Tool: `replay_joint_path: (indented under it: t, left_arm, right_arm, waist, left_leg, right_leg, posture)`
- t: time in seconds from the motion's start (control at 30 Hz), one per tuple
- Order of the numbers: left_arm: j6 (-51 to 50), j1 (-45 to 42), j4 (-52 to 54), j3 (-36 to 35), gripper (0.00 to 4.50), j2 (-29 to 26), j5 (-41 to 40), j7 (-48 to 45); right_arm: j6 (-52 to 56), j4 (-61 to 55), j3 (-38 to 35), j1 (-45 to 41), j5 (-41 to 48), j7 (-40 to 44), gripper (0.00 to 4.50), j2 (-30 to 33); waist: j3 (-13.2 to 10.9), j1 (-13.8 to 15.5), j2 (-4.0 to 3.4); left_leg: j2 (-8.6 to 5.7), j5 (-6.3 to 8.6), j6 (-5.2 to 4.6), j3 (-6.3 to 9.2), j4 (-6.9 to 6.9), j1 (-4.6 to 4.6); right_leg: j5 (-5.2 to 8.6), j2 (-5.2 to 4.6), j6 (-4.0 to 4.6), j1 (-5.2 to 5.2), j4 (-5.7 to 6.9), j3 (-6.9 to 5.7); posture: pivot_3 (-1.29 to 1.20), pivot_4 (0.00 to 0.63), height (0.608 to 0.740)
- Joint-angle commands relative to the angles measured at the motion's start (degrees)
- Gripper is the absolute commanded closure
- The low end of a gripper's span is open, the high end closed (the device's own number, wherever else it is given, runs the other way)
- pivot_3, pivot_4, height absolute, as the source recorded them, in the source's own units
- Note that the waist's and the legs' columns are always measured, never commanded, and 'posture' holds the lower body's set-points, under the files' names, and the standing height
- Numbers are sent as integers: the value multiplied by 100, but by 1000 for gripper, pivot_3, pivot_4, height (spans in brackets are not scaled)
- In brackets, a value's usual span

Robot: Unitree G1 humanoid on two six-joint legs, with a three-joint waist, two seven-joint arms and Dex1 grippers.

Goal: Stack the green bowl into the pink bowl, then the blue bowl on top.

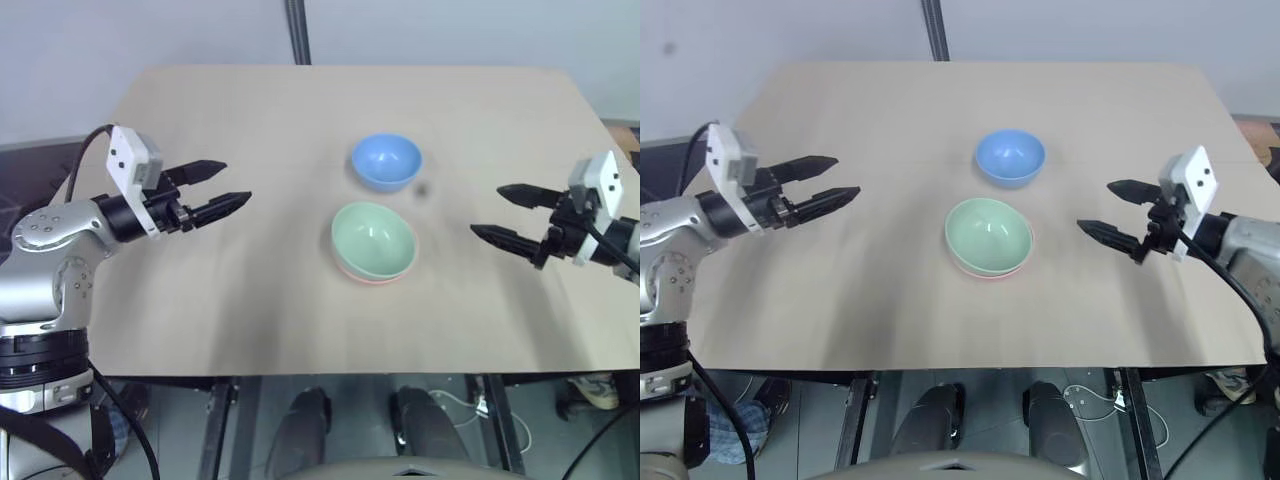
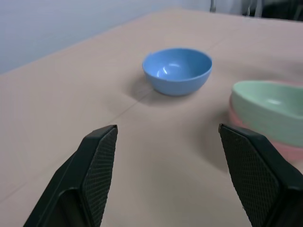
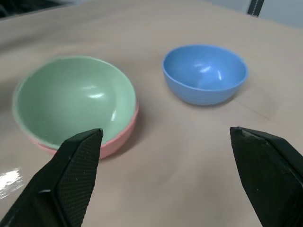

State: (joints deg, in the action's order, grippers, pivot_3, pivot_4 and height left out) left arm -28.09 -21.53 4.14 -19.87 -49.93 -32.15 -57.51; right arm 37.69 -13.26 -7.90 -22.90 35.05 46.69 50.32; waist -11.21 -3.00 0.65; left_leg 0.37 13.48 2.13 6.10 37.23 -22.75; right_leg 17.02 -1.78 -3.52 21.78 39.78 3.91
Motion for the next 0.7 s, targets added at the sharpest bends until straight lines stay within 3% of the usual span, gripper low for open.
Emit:
replay_joint_path:
  t: [0.03,0.37,0.7]
  left_arm:
    - [-160,210,172,-483,892,-71,-175,248]
    - [-4,819,373,-735,892,-59,-309,92]
    - [99,892,405,-666,892,-37,-294,1]
  right_arm:
    - [-483,1090,808,-746,-1189,-342,0,-244]
    - [-2210,3031,2310,-2797,-3007,59,0,-1474]
    - [-3050,4482,2761,-3798,-3826,296,0,-2517]
  waist:
    - [0,-1,1]
    - [-4,-51,-3]
    - [-3,-83,-3]
  left_leg:
    - [0,0,0,-1,0,2]
    - [-1,-1,2,-10,-14,-41]
    - [-3,-9,17,-4,-1,-100]
  right_leg:
    - [0,0,0,0,-1,0]
    - [-1,-6,2,52,-3,6]
    - [-4,-5,3,115,11,2]
  posture:
    - [0,150,740]
    - [0,150,740]
    - [0,150,740]
